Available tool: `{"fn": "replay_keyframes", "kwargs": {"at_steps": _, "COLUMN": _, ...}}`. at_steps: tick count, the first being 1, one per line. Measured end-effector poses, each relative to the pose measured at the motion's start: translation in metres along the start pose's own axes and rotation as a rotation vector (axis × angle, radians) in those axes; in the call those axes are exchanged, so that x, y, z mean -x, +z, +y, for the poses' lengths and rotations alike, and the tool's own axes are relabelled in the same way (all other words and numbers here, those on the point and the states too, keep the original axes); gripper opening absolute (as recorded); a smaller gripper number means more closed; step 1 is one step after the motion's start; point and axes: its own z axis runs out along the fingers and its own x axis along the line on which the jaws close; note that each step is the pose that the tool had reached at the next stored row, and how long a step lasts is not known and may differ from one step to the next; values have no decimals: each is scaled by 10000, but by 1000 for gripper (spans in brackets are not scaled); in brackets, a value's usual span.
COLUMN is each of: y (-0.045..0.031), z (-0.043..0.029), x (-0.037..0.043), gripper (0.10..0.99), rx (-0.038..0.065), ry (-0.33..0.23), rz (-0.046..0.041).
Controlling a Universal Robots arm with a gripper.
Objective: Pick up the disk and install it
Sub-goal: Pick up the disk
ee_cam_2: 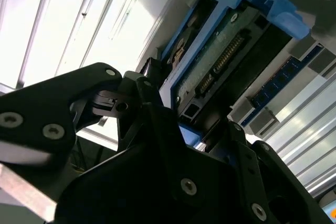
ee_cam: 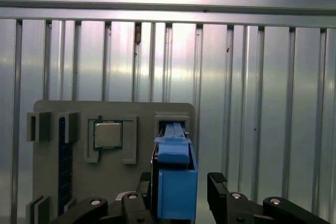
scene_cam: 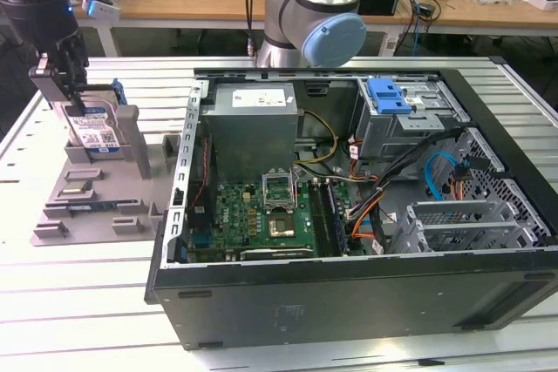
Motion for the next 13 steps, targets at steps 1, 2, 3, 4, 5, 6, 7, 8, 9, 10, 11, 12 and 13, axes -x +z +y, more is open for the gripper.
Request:
{"fn": "replay_keyframes", "kwargs": {"at_steps": 1, "y": 0, "z": 0, "x": 0, "gripper": 541, "rx": 0, "ry": 0, "rz": 4}}
{"fn": "replay_keyframes", "kwargs": {"at_steps": 2, "y": 0, "z": 0, "x": 0, "gripper": 541, "rx": 0, "ry": 0, "rz": 8}}
{"fn": "replay_keyframes", "kwargs": {"at_steps": 3, "y": 0, "z": 0, "x": 0, "gripper": 541, "rx": 1, "ry": 0, "rz": 11}}
{"fn": "replay_keyframes", "kwargs": {"at_steps": 4, "y": 0, "z": 0, "x": 0, "gripper": 541, "rx": 0, "ry": 0, "rz": 14}}
{"fn": "replay_keyframes", "kwargs": {"at_steps": 5, "y": 0, "z": 0, "x": 0, "gripper": 529, "rx": 0, "ry": 0, "rz": 18}}
{"fn": "replay_keyframes", "kwargs": {"at_steps": 6, "y": 0, "z": 0, "x": 0, "gripper": 396, "rx": 0, "ry": 0, "rz": 26}}
{"fn": "replay_keyframes", "kwargs": {"at_steps": 7, "y": 0, "z": 0, "x": 0, "gripper": 396, "rx": 0, "ry": 1, "rz": 27}}
{"fn": "replay_keyframes", "kwargs": {"at_steps": 8, "y": 1, "z": 0, "x": 0, "gripper": 369, "rx": 0, "ry": 0, "rz": 31}}
{"fn": "replay_keyframes", "kwargs": {"at_steps": 9, "y": 0, "z": 0, "x": 0, "gripper": 369, "rx": 1, "ry": 0, "rz": 35}}
{"fn": "replay_keyframes", "kwargs": {"at_steps": 10, "y": 0, "z": 0, "x": 0, "gripper": 369, "rx": 1, "ry": 0, "rz": 39}}
{"fn": "replay_keyframes", "kwargs": {"at_steps": 11, "y": 0, "z": 0, "x": 0, "gripper": 369, "rx": 2, "ry": 0, "rz": 44}}
{"fn": "replay_keyframes", "kwargs": {"at_steps": 12, "y": 0, "z": 0, "x": 0, "gripper": 369, "rx": 1, "ry": 1, "rz": 49}}
{"fn": "replay_keyframes", "kwargs": {"at_steps": 13, "y": 0, "z": 0, "x": 0, "gripper": 369, "rx": 1, "ry": 0, "rz": 52}}
